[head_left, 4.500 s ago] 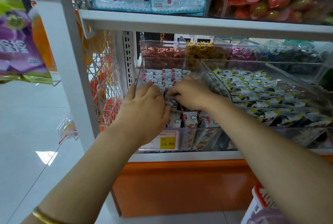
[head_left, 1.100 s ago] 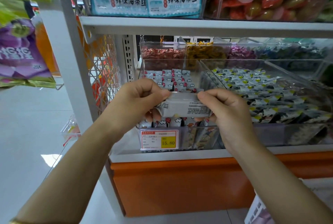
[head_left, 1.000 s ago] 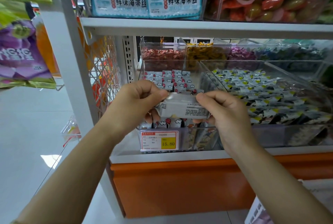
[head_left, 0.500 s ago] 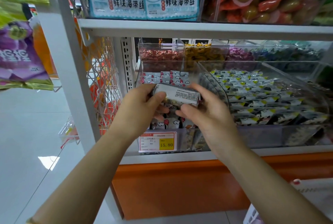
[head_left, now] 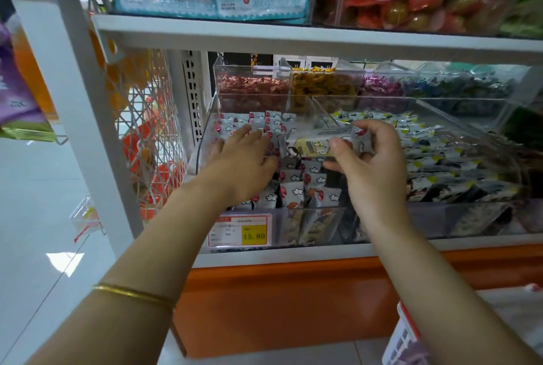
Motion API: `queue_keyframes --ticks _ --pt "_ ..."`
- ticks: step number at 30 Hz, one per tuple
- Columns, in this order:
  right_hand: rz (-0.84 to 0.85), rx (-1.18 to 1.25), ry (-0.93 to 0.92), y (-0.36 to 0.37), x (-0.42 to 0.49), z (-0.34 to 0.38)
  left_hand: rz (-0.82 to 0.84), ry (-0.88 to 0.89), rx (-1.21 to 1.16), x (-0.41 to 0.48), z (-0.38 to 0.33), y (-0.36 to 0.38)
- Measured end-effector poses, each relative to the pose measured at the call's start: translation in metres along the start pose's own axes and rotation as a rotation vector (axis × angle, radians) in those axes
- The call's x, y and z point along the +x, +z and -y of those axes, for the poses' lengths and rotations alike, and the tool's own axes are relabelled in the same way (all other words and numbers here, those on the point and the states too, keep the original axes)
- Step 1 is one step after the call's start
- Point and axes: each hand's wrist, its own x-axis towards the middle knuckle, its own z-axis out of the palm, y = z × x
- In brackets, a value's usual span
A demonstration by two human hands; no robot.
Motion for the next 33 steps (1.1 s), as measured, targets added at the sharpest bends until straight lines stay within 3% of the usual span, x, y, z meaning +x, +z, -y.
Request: queue_keyframes --ticks 4,10,18,24,29,33 --pt "0.013 -0.141 -0.037 0.005 0.005 -0.004 0.099 -0.016 0.023 0.003 0.003 0.01" --pt "0.041 -0.287 -0.197 0.035 0.039 -0.004 0.076 0.029 0.004 -0.001 0.004 0.008" --pt "0.587 -0.718 -0.301 0.083 0.075 -0.019 0.046 0.086 -0.002 -0.016 0.005 0.005" --pt "0.908 -1.016 -0.336 0.084 0.082 -0.032 -0.071 0.118 0.292 -0.02 0.017 -0.003" --pt "0.744 -0.718 -0.219 0.089 0.095 -0.029 -0.078 0.124 0.318 -0.022 0.022 -0.003" --pt "0.699 -0.953 -0.328 0.105 0.105 -0.038 -0.082 0.127 0.262 -0.022 0.022 -0.005"
